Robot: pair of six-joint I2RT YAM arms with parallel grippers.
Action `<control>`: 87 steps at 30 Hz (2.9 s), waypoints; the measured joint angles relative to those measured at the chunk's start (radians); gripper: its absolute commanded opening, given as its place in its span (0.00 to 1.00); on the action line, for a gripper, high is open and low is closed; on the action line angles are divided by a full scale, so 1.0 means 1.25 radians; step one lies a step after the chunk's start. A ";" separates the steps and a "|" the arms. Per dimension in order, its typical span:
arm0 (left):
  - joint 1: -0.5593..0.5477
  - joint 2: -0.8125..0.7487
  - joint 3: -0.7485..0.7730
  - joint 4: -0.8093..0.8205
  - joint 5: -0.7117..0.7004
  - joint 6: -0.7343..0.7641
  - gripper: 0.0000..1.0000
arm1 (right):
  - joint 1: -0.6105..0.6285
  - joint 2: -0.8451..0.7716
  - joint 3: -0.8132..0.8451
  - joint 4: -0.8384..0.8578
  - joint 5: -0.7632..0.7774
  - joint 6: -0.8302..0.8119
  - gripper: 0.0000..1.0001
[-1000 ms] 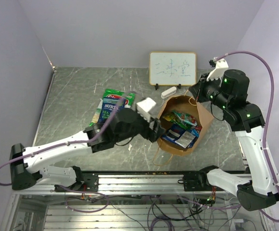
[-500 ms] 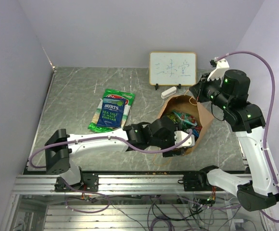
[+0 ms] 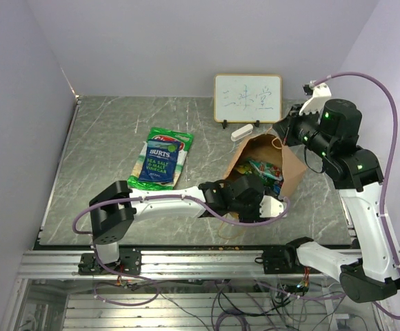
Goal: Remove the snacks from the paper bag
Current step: Take out the snack from the paper bag, then place the snack at the center of the board.
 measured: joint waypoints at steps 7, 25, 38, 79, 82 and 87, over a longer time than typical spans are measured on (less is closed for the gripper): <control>0.007 0.023 0.009 0.017 -0.026 0.020 0.49 | 0.000 0.000 0.002 0.000 0.000 0.000 0.00; 0.016 -0.002 0.097 -0.067 -0.095 -0.027 0.07 | 0.000 0.000 0.002 0.009 -0.001 -0.004 0.00; 0.016 -0.168 0.224 -0.085 -0.175 -0.170 0.07 | 0.000 0.000 0.002 0.012 0.000 -0.021 0.00; 0.599 -0.339 0.361 -0.382 -0.393 -0.693 0.07 | 0.000 0.019 0.017 0.021 0.022 -0.015 0.00; 0.692 -0.332 0.280 -0.376 -0.315 -0.764 0.07 | 0.000 0.023 0.024 0.011 0.022 -0.019 0.00; 0.775 -0.317 0.138 -0.338 -0.208 -0.905 0.07 | 0.000 0.023 0.026 0.006 0.023 -0.020 0.00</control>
